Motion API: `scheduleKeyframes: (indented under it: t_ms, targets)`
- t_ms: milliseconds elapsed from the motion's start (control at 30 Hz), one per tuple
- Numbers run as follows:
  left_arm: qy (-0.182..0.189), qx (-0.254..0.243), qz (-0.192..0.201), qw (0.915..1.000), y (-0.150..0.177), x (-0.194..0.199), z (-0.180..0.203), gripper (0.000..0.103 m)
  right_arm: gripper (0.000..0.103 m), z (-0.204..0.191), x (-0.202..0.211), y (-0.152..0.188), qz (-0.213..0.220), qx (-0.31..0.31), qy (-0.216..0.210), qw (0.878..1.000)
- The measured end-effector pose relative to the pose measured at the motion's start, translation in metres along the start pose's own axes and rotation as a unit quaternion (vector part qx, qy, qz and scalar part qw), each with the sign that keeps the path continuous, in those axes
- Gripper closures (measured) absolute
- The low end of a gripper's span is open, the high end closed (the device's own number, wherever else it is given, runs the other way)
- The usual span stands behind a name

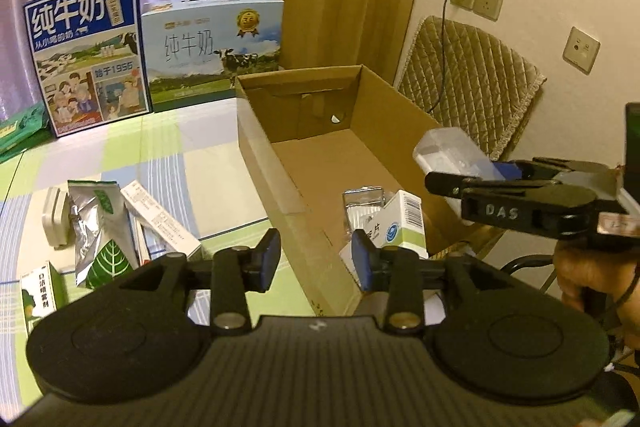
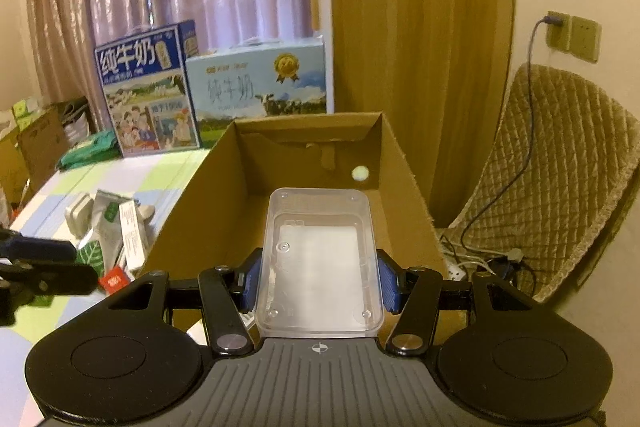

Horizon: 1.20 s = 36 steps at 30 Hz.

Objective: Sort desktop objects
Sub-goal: 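Open the left tool to drop the white box while the right tool drops the tray, then move both tools back toward the items left on the table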

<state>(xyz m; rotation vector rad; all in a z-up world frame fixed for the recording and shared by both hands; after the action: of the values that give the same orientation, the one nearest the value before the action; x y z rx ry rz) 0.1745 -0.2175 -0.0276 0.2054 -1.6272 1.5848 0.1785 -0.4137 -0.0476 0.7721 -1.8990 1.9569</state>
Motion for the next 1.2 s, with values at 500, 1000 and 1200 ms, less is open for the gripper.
scheduleKeyframes:
  t_ms: [500,1000,1200]
  targets:
    - [-0.012,0.015,0.001,0.9998,0.008,0.003,-0.017,0.066,0.047,-0.003,-0.043,-0.006,-0.038,0.051,0.015,0.998]
    - [-0.029,0.031,0.002,0.9991,0.021,0.018,-0.040,0.059,0.032,-0.004,0.000,-0.003,-0.003,0.025,0.012,1.000]
    - [-0.050,0.040,0.004,0.9979,0.032,0.038,-0.066,0.050,0.024,-0.027,0.032,-0.007,0.031,0.009,-0.005,0.999]
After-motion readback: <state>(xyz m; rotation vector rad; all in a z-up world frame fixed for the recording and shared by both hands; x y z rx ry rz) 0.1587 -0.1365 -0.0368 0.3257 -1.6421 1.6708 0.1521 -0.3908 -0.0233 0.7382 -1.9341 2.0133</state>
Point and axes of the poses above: each gripper's, at about its wrist camera, not at the fingertips, and x roughly against the way its jaws point, z to its right, y to its underside, the point moved 5 cm from there along -x, roughly the way its jaws point, and after that the axes turned 2 degrees about x, right-handed, at the moved point
